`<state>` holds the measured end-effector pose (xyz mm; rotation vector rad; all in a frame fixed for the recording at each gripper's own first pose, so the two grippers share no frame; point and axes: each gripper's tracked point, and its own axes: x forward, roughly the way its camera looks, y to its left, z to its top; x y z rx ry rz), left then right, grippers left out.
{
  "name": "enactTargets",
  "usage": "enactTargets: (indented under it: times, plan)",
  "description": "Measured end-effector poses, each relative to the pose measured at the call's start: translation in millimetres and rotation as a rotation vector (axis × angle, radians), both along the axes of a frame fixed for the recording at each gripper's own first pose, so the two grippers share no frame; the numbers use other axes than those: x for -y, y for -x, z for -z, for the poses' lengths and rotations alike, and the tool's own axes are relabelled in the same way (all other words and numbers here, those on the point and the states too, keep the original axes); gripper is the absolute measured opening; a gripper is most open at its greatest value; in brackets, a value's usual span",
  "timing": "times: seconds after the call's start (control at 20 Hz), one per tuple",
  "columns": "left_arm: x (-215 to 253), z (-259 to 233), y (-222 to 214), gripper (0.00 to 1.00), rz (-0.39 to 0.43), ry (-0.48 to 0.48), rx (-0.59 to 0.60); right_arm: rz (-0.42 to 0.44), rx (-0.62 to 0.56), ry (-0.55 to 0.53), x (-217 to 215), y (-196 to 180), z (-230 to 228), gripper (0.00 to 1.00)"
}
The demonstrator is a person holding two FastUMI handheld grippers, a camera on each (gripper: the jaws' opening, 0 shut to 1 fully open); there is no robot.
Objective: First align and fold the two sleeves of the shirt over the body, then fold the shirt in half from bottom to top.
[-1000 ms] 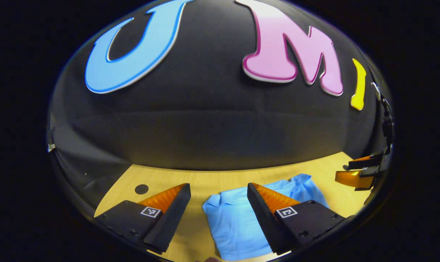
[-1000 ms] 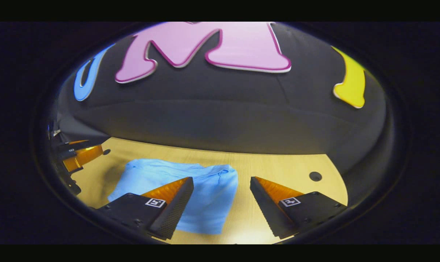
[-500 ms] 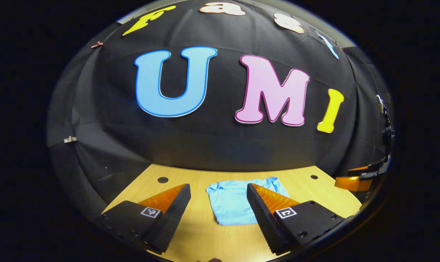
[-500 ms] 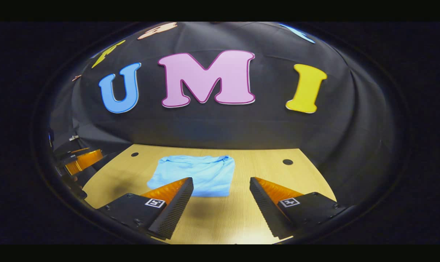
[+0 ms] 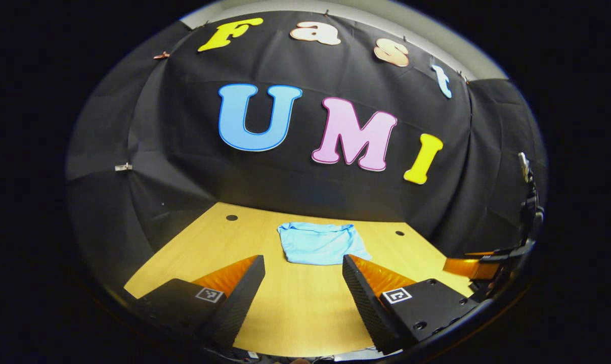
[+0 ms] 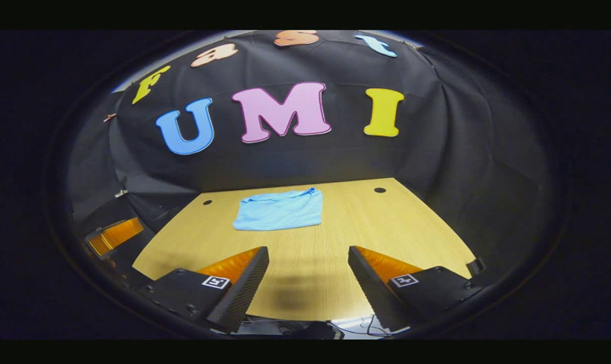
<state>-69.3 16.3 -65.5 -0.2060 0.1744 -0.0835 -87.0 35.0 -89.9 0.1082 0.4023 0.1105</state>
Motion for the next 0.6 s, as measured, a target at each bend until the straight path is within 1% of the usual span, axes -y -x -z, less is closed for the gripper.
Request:
enactTargets:
  times: [0.1,0.2,0.3,0.35,0.45,0.6]
  plan:
    - [-13.5,-6.9,17.2,0.98,-0.065,-0.056,0.027,0.000,0.000,-0.013,-4.4,16.3,-0.1,0.99]
    - [-7.7,-16.4,30.3,0.97,-0.074,-0.103,0.083,-0.020,0.001,-0.003,-7.8,29.5,-0.4,0.99]
    - [-0.3,-11.5,45.9,0.97,-0.041,-0.136,0.106,-0.031,0.020,0.033,-4.8,35.9,-3.9,0.99]
    - [5.8,-7.5,48.8,0.97,-0.023,-0.139,0.098,-0.030,0.032,0.047,-3.2,37.9,-6.2,0.99]
    - [15.3,-1.7,51.5,0.97,0.010,-0.114,0.081,-0.022,0.048,0.036,-4.2,40.3,-10.0,0.99]
    - [20.6,-1.0,44.3,0.97,0.022,-0.087,0.066,-0.023,0.057,0.012,-11.5,36.4,-14.7,0.99]
